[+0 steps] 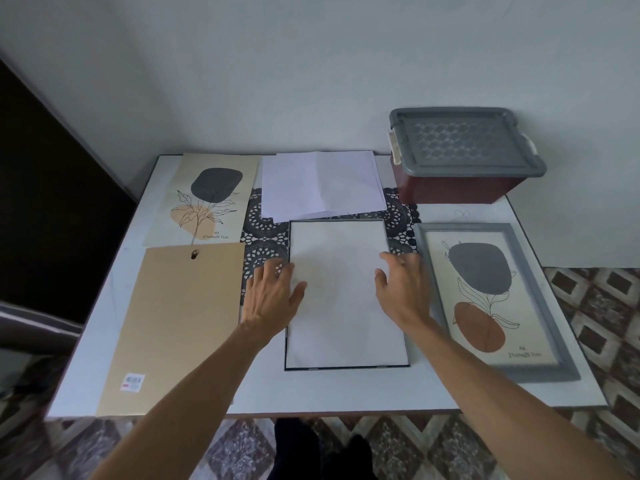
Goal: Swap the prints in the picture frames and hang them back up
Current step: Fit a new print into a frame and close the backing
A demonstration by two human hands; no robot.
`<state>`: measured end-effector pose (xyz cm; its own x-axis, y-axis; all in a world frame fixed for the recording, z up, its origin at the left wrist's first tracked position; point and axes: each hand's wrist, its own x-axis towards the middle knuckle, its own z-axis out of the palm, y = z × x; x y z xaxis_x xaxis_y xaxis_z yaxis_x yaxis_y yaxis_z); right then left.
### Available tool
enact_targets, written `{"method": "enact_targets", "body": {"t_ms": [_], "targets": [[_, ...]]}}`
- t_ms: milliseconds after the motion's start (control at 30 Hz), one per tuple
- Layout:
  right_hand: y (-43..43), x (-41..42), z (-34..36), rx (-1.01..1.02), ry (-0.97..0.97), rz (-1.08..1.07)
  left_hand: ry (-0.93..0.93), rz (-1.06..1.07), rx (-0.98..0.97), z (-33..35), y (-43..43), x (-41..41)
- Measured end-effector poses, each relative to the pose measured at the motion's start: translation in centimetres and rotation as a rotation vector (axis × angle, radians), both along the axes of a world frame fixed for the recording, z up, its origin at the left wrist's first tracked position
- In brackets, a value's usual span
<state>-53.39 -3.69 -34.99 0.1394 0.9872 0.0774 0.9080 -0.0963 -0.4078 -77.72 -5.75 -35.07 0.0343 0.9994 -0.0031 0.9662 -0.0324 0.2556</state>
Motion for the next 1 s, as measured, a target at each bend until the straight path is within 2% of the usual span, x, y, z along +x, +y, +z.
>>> {"method": "enact_targets", "body": {"t_ms": [100, 167, 367, 500, 667, 800, 1000], "targets": [[-0.1, -1.6, 1.0, 0.095, 0.065, 0.099, -0.056, 0.039, 0.077, -0.1, -0.7, -0.8], [-0.2, -3.2, 1.8, 0.081, 0.143, 0.175, -0.094, 0.070, 0.114, 0.1, -1.4, -1.4], [-1.4, -9.7, 3.3, -0.036, 0.302, 0.379, -0.139, 0.147, 0.127, 0.5, -4.4, -5.1], [-2.8, -14.4, 3.6, -0.186, 0.412, 0.473, -0.133, 0.240, 0.108, 1.0, -5.8, -9.0], [-4.2, -19.9, 3.4, -0.362, 0.451, 0.470, -0.175, 0.384, -0.013, 1.9, -7.6, -14.4], [-4.7, -23.3, 2.7, -0.478, 0.403, 0.343, -0.191, 0.551, -0.131, 1.9, -8.5, -18.6], [-5.3, -25.8, 1.7, -0.487, 0.398, 0.171, -0.202, 0.631, -0.246, 1.6, -8.4, -21.1]]}}
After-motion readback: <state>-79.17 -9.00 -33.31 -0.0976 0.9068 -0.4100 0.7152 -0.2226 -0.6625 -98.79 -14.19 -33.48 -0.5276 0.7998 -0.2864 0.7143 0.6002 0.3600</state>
